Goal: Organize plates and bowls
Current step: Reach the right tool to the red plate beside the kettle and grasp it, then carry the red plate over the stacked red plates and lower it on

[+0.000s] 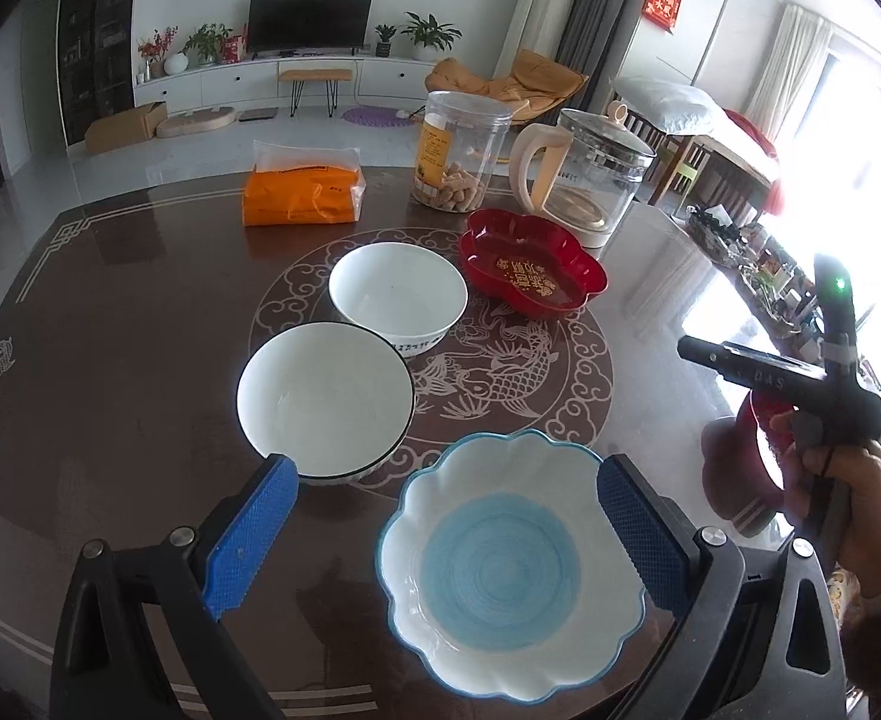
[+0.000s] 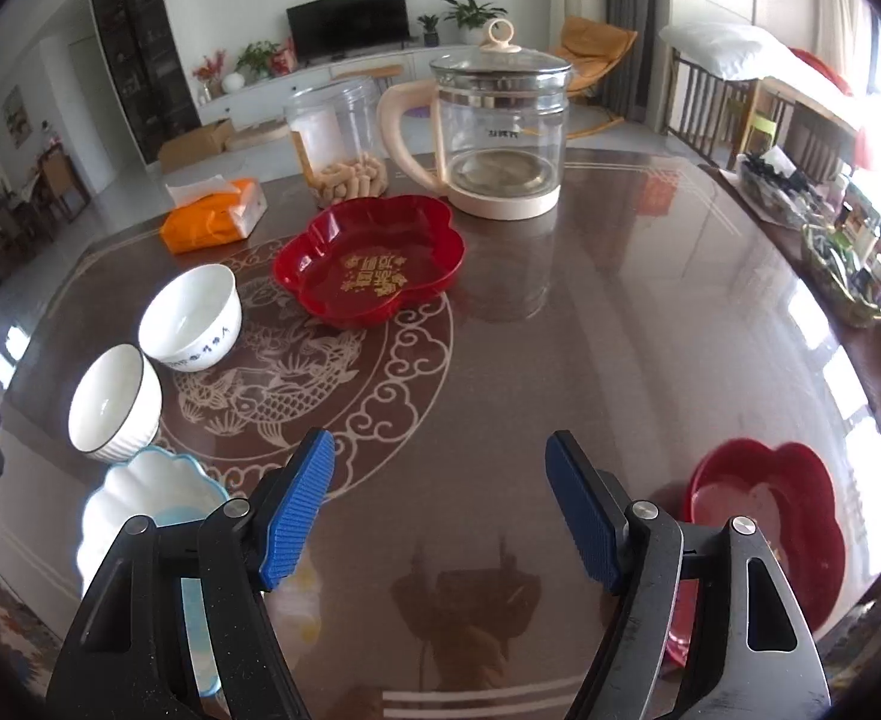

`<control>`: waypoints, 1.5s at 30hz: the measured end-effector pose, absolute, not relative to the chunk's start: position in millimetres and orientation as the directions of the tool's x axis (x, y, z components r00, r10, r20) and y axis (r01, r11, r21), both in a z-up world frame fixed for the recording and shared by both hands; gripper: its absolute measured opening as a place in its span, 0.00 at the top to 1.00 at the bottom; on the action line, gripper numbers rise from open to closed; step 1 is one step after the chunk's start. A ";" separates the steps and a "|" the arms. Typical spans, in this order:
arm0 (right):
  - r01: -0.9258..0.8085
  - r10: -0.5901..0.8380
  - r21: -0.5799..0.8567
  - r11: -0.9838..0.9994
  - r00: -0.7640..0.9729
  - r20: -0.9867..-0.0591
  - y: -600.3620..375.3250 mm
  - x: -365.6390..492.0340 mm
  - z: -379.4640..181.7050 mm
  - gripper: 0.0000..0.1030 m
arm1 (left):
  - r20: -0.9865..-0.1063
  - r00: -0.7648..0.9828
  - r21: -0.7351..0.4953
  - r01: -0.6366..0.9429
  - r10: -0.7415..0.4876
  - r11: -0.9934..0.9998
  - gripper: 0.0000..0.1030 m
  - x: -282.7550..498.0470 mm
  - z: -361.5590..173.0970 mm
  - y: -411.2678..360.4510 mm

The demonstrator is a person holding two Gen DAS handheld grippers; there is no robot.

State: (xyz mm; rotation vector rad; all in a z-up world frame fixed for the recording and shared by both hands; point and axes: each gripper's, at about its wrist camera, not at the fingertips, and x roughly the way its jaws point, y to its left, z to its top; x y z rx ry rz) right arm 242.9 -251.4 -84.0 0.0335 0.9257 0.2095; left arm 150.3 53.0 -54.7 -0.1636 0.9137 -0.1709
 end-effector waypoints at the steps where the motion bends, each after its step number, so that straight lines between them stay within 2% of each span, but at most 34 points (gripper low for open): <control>1: -0.162 0.216 0.149 0.975 0.570 -0.793 -250.9 259.2 -91.2 0.26 | -0.776 0.596 -0.207 0.068 -0.206 0.976 0.03 148.4 -58.5 54.9; 5: -0.110 0.328 0.319 0.941 0.526 -0.785 -245.6 317.9 -118.2 0.26 | -0.806 0.570 -0.171 0.036 -0.161 0.985 0.03 142.8 -74.3 64.9; 11: -0.015 0.389 0.430 0.903 0.454 -0.802 -216.0 374.4 -152.9 0.30 | -0.845 0.523 -0.141 -0.024 -0.108 0.990 0.03 143.2 -95.2 83.8; 13: 0.025 0.381 0.434 0.900 0.435 -0.815 -209.5 383.4 -159.8 0.47 | -0.848 0.520 -0.147 -0.038 -0.107 0.988 0.03 143.7 -96.5 88.2; 15: 0.061 0.335 0.395 0.917 0.425 -0.841 -207.0 388.5 -164.2 0.56 | -0.844 0.525 -0.155 -0.043 -0.109 0.987 0.03 143.4 -94.1 90.8; 18: 0.081 0.297 0.361 0.929 0.416 -0.859 -212.6 388.9 -167.0 0.80 | -0.838 0.535 -0.155 -0.036 -0.112 0.987 0.03 142.4 -89.6 91.9; 24: 0.049 0.264 0.301 0.952 0.365 -0.893 -235.6 358.4 -161.5 0.91 | -0.823 0.549 -0.182 -0.006 -0.149 0.983 0.03 135.3 -83.1 89.2; 33: 0.097 0.164 0.206 0.974 0.326 -0.931 -298.8 250.0 -156.8 0.90 | -0.808 0.528 -0.232 0.123 -0.262 0.965 0.03 134.9 -77.3 45.1; 36: 0.085 0.132 0.169 0.982 0.336 -0.933 -303.6 217.2 -152.7 0.85 | -0.808 0.499 -0.239 0.209 -0.313 0.948 0.03 151.3 -72.0 16.9; 38: 0.084 0.108 0.150 0.985 0.374 -0.921 -306.8 201.8 -146.4 0.60 | -0.814 0.467 -0.243 0.267 -0.345 0.933 0.03 168.6 -68.7 -2.8; 39: 0.086 0.108 0.155 0.984 0.402 -0.909 -309.1 194.7 -141.3 0.41 | -0.822 0.451 -0.237 0.285 -0.349 0.929 0.03 179.2 -66.8 -12.4; 42: 0.107 0.113 0.185 0.977 0.475 -0.873 -316.7 174.9 -121.8 0.42 | -0.832 0.414 -0.232 0.347 -0.370 0.909 0.03 214.9 -64.0 -39.5; 45: 0.113 0.173 0.265 0.958 0.507 -0.844 -323.0 158.9 -111.3 0.42 | -0.863 0.383 -0.188 0.365 -0.331 0.912 0.04 251.9 -70.7 -64.2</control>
